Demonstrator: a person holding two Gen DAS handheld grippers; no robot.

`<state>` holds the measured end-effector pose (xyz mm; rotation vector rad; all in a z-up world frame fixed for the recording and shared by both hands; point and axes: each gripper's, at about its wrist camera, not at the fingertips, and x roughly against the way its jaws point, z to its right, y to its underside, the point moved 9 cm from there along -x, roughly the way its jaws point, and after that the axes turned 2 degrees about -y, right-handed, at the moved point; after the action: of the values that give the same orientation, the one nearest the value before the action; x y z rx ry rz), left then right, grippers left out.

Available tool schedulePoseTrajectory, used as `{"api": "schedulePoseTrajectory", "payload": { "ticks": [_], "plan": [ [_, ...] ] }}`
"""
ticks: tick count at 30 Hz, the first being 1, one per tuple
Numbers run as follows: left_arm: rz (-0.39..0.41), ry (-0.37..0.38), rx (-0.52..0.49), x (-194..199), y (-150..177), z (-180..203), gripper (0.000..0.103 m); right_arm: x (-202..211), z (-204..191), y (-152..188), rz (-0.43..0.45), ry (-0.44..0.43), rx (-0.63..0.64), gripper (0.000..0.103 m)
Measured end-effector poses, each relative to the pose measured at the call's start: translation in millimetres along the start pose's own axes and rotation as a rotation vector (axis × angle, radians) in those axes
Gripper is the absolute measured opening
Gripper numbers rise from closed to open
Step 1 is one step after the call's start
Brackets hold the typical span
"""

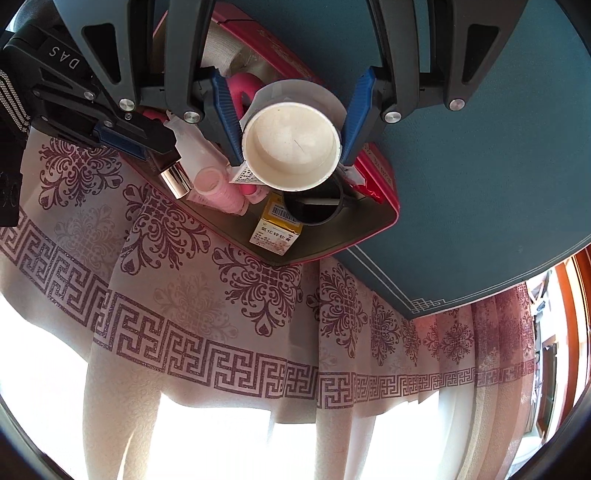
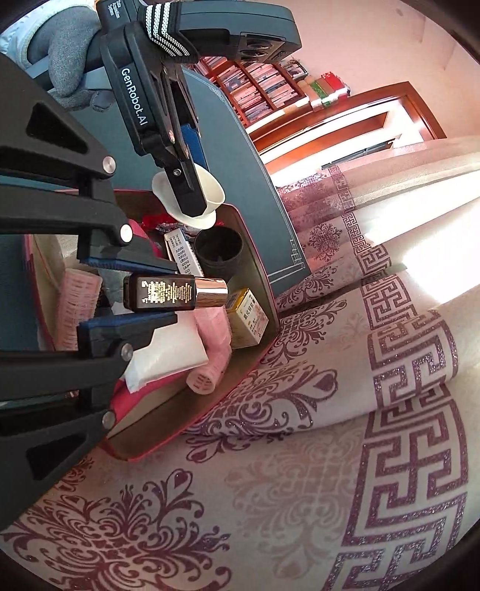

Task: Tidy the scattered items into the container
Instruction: 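Carry the bottle and cup into the red tin and open both tools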

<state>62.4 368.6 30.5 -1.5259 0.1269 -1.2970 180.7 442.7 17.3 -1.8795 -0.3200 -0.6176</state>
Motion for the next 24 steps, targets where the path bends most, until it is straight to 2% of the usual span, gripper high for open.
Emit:
{"api": "schedulePoseTrajectory", "payload": {
  "ticks": [6,8,15,24],
  "plan": [
    [-0.023,0.029,0.003,-8.2,5.3,8.7,0.056,-4.3,3.0,2.2,-0.01,0.012,0.003,0.022],
    [-0.029,0.032,0.017,-8.6,8.0,8.5,0.079,-6.9,5.4,3.1,-0.015,0.018,0.002,0.022],
    [0.021,0.017,0.069,11.0,6.0,-7.2,0.079,-3.1,11.8,5.2,-0.014,0.024,-0.019,0.022],
    [0.033,-0.031,0.106,22.7,18.4,-32.7,0.079,-11.5,-12.5,16.0,-0.044,0.013,0.056,0.025]
  ]
}}
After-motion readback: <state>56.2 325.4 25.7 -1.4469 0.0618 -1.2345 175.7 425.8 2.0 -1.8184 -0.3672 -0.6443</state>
